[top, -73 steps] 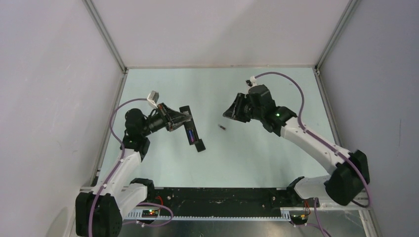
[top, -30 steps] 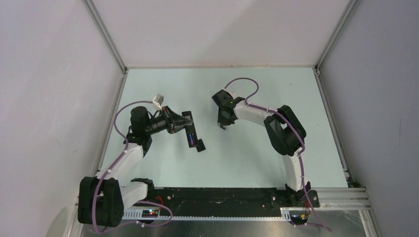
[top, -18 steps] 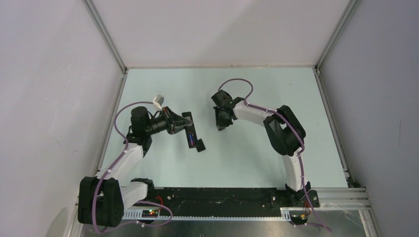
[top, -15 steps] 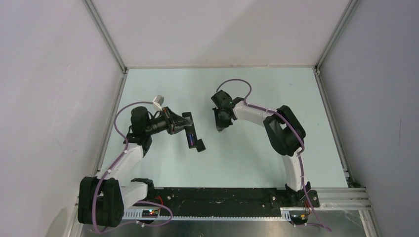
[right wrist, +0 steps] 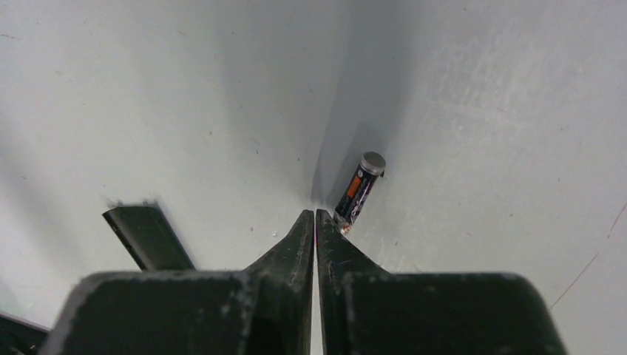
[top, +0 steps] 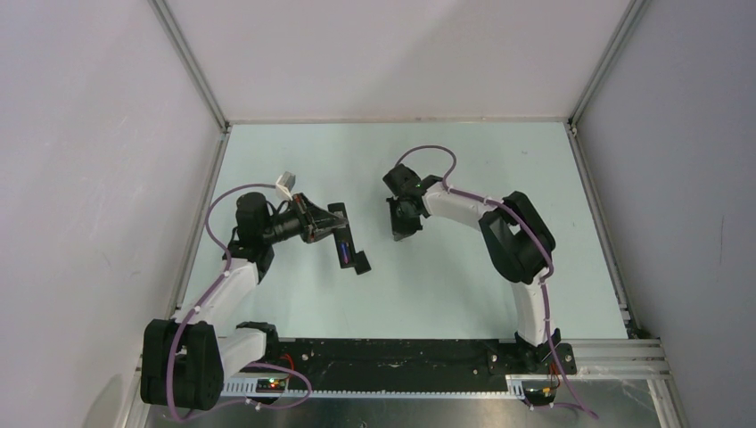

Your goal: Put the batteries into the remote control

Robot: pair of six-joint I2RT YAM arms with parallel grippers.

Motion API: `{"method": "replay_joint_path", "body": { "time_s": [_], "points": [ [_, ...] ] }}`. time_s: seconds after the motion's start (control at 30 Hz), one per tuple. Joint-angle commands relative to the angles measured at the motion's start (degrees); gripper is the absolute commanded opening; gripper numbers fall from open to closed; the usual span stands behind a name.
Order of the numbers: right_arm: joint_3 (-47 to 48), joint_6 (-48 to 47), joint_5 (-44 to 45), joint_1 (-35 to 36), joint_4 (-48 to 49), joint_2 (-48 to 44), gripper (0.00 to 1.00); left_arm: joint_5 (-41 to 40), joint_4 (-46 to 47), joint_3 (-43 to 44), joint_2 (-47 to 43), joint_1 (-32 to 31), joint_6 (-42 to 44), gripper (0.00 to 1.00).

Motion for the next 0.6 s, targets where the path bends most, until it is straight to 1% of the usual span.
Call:
{"method": "replay_joint_path", "body": {
  "time_s": [0.0,0.1,0.13,0.17,0.2,0.23,0.27,0.33,0.37,0.47,0.57],
  "points": [
    [1.3,4.3,0.7,0.2,-2.1,-5.4,0.08,1.0,0.6,-0.1,-1.4,0.6,1.7,0.00],
    [1.0,5.1,0.8,0.4,-1.7,-6.9,0.16,0.9,0.4,-0.1,-1.3,0.6,1.8,0.00],
    [1.0,5.3,1.3,0.4,-1.7,-7.6,0.21,1.0,0.4,-0.1,-1.4,0.6,1.8,0.00],
    [0.9,5.7,1.8,0.4,-1.8,-8.1,0.24,0.9,0.3,-0.1,-1.4,0.7,1.9,0.00],
    [1.0,6.2,3.4,0.4,-2.2,-8.4,0.33,0.9,0.3,-0.1,-1.4,0.7,1.9,0.00],
    [1.0,6.4,4.5,0.4,-2.5,-8.6,0.37,0.9,0.2,-0.2,-1.5,0.7,2.0,0.00],
    [1.1,7.0,6.9,0.4,-3.4,-8.6,0.44,1.0,0.2,-0.2,-1.5,0.7,2.0,0.00],
    [1.6,7.9,9.7,0.4,-4.9,-7.9,0.52,0.9,0.1,-0.3,-1.4,0.6,2.1,0.00],
    [2.5,8.7,12.8,0.7,-6.5,-6.5,0.57,1.0,0.0,-0.3,-1.3,0.7,2.4,0.00],
    [4.0,9.3,15.0,1.6,-7.4,-4.5,0.58,0.9,-0.1,-0.3,-1.0,0.7,2.6,0.00],
    [5.8,10.4,16.2,2.1,-8.8,-2.5,0.55,1.0,-0.2,-0.2,-0.8,0.8,2.6,0.00]
  ]
}}
